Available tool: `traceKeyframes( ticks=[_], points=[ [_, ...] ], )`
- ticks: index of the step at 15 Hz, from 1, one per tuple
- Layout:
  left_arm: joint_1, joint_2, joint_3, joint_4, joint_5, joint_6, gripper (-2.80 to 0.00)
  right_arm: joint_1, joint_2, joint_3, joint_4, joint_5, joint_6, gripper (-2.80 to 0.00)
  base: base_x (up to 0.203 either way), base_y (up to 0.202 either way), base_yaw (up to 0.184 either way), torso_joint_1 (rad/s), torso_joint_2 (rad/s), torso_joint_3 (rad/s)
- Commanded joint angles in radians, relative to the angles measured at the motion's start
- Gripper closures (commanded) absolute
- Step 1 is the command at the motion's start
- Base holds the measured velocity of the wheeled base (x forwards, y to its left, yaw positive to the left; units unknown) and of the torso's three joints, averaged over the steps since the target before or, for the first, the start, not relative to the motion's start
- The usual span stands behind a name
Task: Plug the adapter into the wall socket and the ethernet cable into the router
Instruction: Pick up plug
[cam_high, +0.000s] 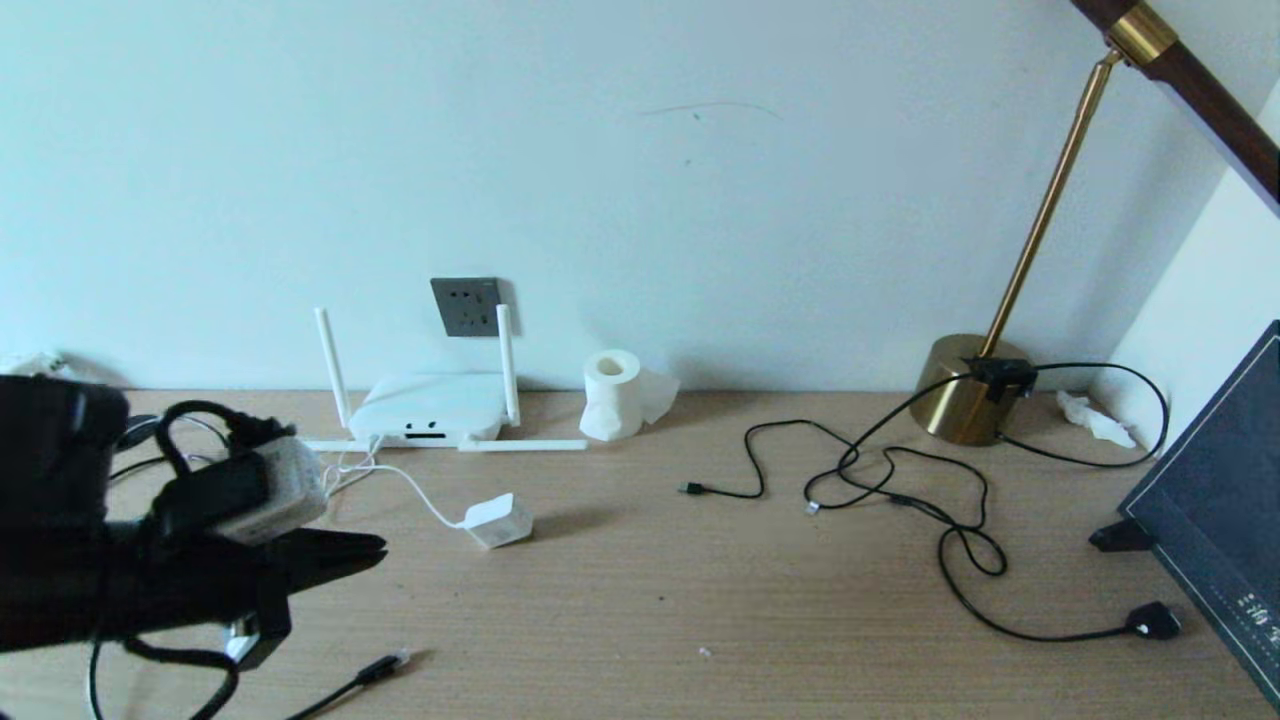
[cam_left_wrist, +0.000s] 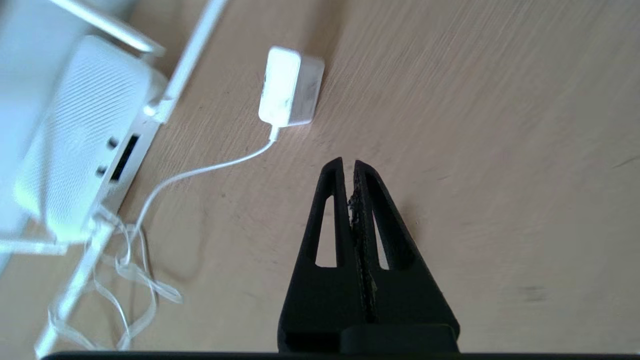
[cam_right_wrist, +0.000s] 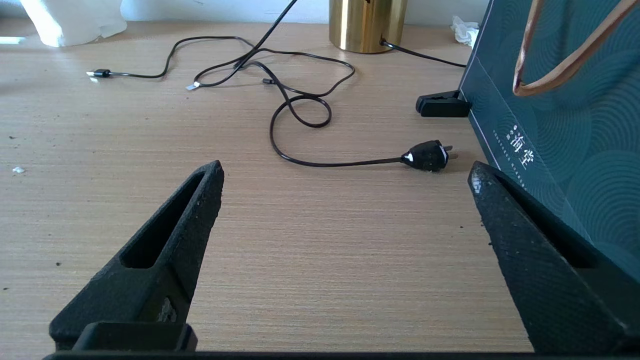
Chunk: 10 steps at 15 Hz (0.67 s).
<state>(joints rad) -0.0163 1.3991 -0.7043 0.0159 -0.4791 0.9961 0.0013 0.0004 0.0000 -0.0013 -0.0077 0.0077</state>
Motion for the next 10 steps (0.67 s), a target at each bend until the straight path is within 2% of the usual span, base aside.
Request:
traceKeyframes(
  ticks=[1, 4, 5, 7, 10],
  points=[
    [0.014, 0.152, -0.062, 0.012, -0.013, 0.059, 0.0, 0.0, 0.0, 0.0, 0.0, 0.0, 0.0, -2.8, 0.0, 0.0, 0.0, 0.0, 0.0, 0.0],
    [0.018, 0.274, -0.254, 0.09, -0.041, 0.117, 0.0, 0.0, 0.001, 0.0, 0.0, 0.0, 0.0, -2.8, 0.0, 0.0, 0.0, 0.0, 0.0, 0.0],
    [0.018, 0.314, -0.32, 0.148, -0.044, 0.148, 0.0, 0.0, 0.001, 0.001, 0.0, 0.0, 0.0, -2.8, 0.0, 0.0, 0.0, 0.0, 0.0, 0.0],
    [0.023, 0.382, -0.451, 0.307, -0.045, 0.252, 0.0, 0.0, 0.0, 0.0, 0.0, 0.0, 0.0, -2.8, 0.0, 0.0, 0.0, 0.0, 0.0, 0.0],
    [0.0, 0.465, -0.601, 0.475, -0.038, 0.315, 0.0, 0.0, 0.001, 0.001, 0.0, 0.0, 0.0, -2.8, 0.0, 0.0, 0.0, 0.0, 0.0, 0.0]
  ],
)
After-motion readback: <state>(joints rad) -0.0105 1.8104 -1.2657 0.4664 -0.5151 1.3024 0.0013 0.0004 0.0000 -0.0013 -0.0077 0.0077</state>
